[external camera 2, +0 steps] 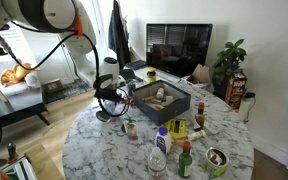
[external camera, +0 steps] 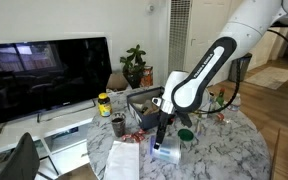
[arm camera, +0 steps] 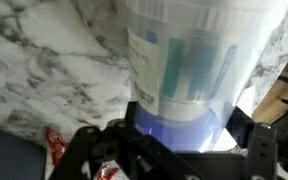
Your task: Put the silver and the plastic cups upside down on the table
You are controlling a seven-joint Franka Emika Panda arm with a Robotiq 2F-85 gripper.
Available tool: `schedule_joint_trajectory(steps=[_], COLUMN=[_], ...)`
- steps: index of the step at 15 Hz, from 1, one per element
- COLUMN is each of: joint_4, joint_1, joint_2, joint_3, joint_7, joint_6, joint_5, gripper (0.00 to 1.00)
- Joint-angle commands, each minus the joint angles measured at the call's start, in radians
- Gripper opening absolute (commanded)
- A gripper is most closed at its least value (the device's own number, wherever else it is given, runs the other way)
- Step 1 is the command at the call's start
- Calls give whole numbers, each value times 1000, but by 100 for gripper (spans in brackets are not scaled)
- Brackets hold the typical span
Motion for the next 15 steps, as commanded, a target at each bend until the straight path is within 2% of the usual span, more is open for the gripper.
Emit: schedule_joint_trajectory(steps=[1, 4, 8, 10, 15], joint_4=[-75, -119, -178, -206, -261], joint_1=[-214, -366, -470, -491, -538], joint_2=[36, 100, 213, 260, 322], joint_3=[197, 332, 397, 391, 360], joint_7=[-118, -166, -145, -103, 33], joint_6=[92, 160, 341, 443, 600], joint_5=[26, -8, -124, -231, -516], gripper=[61, 61, 61, 61, 61])
